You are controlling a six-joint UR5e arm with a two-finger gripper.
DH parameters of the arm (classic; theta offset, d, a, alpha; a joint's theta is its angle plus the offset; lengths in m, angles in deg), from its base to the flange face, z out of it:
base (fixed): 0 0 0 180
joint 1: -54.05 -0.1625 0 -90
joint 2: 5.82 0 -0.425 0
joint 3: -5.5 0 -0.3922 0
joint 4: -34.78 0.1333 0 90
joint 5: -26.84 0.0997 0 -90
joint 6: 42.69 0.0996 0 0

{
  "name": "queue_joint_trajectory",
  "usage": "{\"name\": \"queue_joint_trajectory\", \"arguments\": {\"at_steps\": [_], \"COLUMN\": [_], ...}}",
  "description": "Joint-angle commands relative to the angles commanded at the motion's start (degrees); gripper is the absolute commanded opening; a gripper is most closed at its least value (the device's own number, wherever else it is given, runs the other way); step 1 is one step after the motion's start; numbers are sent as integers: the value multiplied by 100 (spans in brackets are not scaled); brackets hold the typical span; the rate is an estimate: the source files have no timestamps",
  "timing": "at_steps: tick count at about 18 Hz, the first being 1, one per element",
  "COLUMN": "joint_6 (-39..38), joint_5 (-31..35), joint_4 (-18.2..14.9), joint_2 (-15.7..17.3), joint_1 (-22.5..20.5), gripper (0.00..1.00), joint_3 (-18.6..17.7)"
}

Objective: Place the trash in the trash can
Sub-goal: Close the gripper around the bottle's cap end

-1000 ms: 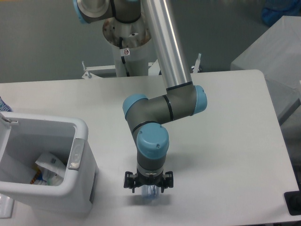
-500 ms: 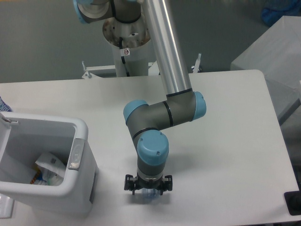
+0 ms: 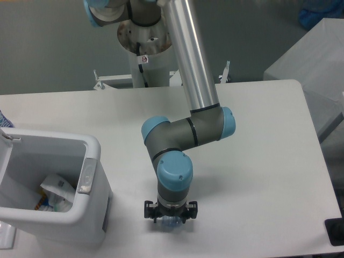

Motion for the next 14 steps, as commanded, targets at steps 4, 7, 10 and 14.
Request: {"name": "queue_joint_trajectory", "arguments": {"at_steps": [4, 7, 10, 14], "joint_6": [-9, -9, -9, -9], "joint_5": [9, 122, 149, 149], "joint_4": [-9, -18, -26, -26], "joint_2": [0, 0, 0, 0], "joint_1": [0, 0, 0, 0], "gripper": [76, 70, 64, 63], "joint_3": [0, 0, 0, 9]}}
